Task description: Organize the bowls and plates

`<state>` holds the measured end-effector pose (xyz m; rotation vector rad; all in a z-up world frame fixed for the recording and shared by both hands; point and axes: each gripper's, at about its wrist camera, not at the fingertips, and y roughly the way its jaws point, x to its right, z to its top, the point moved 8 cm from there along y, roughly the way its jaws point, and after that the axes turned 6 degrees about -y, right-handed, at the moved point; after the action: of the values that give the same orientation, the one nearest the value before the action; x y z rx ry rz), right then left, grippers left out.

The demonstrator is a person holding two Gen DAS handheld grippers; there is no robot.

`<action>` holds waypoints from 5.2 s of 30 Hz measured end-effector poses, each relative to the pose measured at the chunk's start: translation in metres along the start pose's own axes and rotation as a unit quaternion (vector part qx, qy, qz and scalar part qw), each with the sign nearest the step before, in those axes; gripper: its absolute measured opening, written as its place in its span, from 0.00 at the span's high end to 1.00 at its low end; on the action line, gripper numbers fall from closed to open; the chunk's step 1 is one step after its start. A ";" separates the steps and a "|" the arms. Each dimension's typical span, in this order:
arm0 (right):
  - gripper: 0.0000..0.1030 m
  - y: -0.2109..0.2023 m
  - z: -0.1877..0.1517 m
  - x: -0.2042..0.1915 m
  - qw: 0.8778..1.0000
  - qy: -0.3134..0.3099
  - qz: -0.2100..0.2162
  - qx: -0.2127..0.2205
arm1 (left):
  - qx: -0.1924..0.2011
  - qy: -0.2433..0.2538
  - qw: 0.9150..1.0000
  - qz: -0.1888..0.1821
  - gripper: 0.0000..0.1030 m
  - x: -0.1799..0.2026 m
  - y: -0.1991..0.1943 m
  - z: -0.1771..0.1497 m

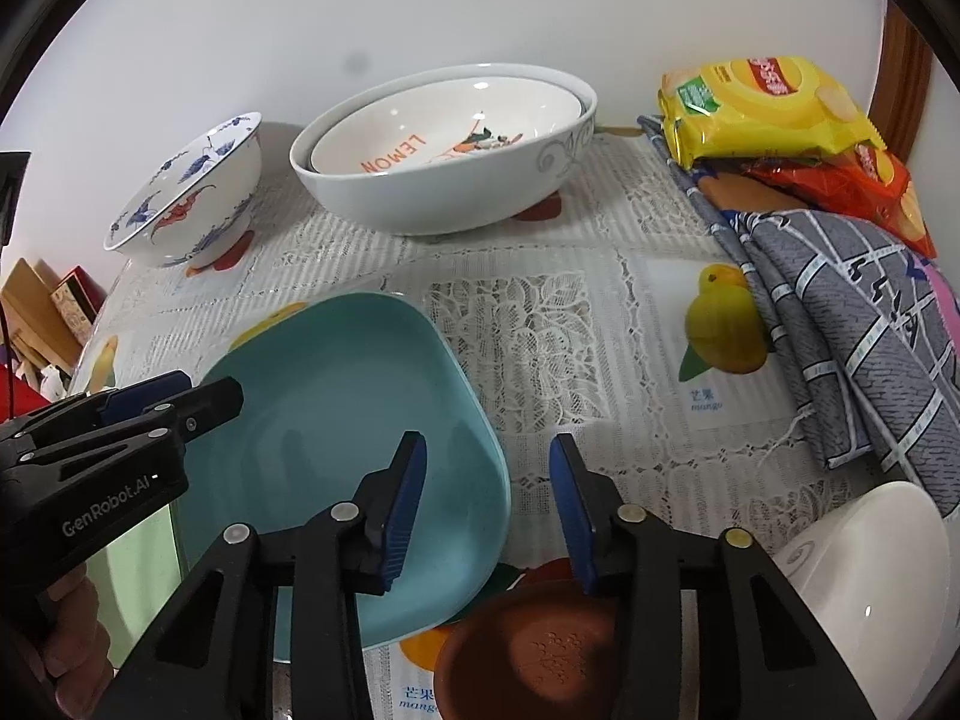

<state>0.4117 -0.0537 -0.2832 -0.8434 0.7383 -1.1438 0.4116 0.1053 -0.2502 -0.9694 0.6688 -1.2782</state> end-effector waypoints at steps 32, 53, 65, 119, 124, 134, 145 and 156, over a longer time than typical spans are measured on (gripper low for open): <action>0.89 -0.007 0.003 0.003 0.999 0.029 0.021 0.020 | 0.019 -0.018 1.000 -0.016 0.90 0.000 -0.010 0.000; 0.91 -0.125 -0.015 -0.010 0.994 0.064 0.017 0.081 | 0.059 -0.011 0.997 -0.048 0.90 -0.001 -0.119 -0.025; 0.91 -0.171 -0.037 -0.044 0.992 0.055 0.043 0.101 | 0.084 -0.025 0.996 -0.029 0.90 -0.028 -0.176 -0.049; 0.91 -0.091 -0.028 -0.140 0.995 0.002 0.084 0.058 | 0.045 -0.088 0.995 0.016 0.90 -0.137 -0.119 -0.053; 0.91 -0.076 -0.029 -0.138 0.996 0.003 0.082 0.048 | 0.034 -0.090 0.995 0.013 0.90 -0.138 -0.105 -0.052; 0.91 -0.052 -0.029 -0.132 0.997 0.004 0.076 0.029 | 0.017 -0.088 0.996 0.012 0.90 -0.136 -0.078 -0.047; 0.87 -0.045 -0.030 -0.138 0.997 -0.023 0.067 0.022 | 0.010 -0.081 0.997 0.018 0.89 -0.138 -0.069 -0.049; 0.73 -0.065 -0.032 -0.130 0.998 -0.026 0.048 0.032 | 0.035 -0.071 0.997 0.025 0.84 -0.136 -0.107 -0.054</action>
<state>0.3218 0.0533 -0.2334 -0.7744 0.6884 -1.0511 0.2871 0.2258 -0.1944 -0.9705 0.5320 -1.1707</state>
